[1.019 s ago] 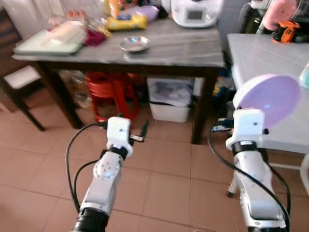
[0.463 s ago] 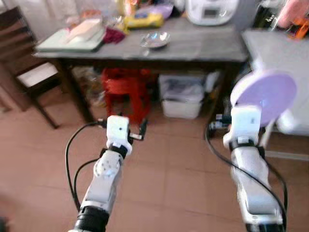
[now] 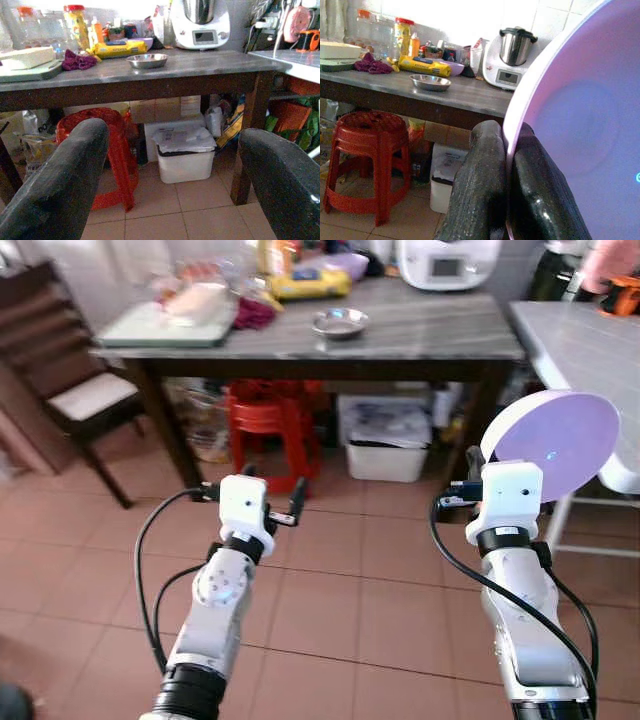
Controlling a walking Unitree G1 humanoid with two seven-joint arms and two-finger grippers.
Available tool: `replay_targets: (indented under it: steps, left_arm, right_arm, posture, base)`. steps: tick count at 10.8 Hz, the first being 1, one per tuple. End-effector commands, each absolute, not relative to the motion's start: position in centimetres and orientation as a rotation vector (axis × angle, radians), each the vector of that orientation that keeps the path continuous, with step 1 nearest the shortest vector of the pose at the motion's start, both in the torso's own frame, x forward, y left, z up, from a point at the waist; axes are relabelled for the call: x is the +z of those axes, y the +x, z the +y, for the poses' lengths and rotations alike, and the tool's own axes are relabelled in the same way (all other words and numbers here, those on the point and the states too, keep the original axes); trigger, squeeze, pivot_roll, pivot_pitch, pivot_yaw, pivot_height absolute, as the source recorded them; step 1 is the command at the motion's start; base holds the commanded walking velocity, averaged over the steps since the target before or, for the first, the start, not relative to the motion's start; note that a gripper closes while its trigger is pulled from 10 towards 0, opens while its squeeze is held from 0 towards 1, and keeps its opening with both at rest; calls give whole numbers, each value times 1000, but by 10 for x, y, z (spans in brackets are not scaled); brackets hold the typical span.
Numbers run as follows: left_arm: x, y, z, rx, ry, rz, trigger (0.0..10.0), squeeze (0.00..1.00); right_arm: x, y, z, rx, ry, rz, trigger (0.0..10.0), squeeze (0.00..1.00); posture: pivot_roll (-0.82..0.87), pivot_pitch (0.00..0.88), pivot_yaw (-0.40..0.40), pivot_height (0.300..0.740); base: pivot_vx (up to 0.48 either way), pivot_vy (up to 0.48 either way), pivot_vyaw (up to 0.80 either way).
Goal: Setting the table
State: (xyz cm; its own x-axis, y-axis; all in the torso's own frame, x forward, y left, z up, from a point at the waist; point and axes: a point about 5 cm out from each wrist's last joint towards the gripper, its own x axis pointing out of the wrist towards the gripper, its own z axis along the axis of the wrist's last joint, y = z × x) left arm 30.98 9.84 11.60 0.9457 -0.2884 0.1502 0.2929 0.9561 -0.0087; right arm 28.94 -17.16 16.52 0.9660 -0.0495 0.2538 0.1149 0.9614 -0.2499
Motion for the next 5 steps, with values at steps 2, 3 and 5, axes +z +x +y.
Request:
replay_targets:
  steps: [2,3,5]
  left_arm:
    - [118,310,94,-327,-33,-160,10000,0]
    - [118,310,93,-331,-36,-159,10000,0]
    - [117,310,92,-339,-39,-158,10000,0]
  right_arm:
    - [171,291,-172,-82,-268,-275,10000,0]
    - [171,291,-172,-83,-268,-275,10000,0]
    - [171,291,-172,-83,-270,-278,10000,0]
  posture:
    - [-177,43,79,740]
    - [-177,43,79,740]
    - [-178,42,80,740]
  base:
    - [381,0,0]
    - [394,0,0]
    - [405,0,0]
